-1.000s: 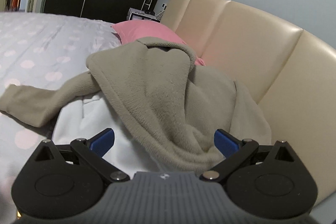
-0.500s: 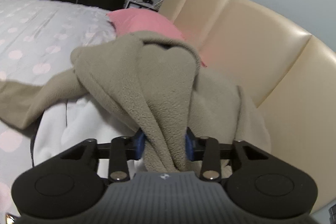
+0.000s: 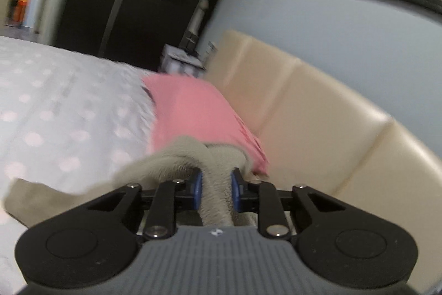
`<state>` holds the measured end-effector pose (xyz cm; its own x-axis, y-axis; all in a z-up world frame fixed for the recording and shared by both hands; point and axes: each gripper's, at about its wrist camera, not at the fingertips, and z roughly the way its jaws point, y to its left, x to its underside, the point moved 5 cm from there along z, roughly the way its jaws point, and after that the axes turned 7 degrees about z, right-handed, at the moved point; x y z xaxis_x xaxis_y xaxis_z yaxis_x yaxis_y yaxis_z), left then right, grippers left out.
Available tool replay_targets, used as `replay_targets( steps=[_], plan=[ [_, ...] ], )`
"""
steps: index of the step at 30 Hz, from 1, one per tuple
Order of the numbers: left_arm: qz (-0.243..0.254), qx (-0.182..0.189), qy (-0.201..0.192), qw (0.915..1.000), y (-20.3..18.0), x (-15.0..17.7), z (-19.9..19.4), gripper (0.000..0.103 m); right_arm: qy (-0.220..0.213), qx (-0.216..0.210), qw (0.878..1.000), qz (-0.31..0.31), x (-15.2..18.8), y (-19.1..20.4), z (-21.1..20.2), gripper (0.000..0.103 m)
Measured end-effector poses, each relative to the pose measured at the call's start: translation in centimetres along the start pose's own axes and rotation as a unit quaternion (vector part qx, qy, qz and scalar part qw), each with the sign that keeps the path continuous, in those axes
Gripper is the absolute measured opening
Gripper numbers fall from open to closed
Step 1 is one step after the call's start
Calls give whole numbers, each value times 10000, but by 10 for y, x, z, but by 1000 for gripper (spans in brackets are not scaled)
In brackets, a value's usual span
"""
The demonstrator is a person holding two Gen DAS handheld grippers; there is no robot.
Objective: Fold clothes
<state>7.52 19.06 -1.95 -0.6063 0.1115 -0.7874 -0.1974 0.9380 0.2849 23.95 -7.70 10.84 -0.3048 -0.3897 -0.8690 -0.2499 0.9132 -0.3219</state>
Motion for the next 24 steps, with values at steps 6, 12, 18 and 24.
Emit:
replay_targets(
  steps=[6,12,18,24],
  plan=[
    [-226,-172,-110,9995,24,-4,-16,97,-675,-1131,9898,-544,-51,98,-83,0],
    [-239,-89,-196,9995,33,-2,-32,97,-742,-1679,9796,-813,-59,157,-116,1],
    [-128,-69,-224,9996,31,-3,-35,97,-93,-1404,9886,-543,-16,122,-80,8],
    [-153,-19,-63,9999,25,0,-24,97,453,-892,9940,-448,40,59,-52,40]
  ],
)
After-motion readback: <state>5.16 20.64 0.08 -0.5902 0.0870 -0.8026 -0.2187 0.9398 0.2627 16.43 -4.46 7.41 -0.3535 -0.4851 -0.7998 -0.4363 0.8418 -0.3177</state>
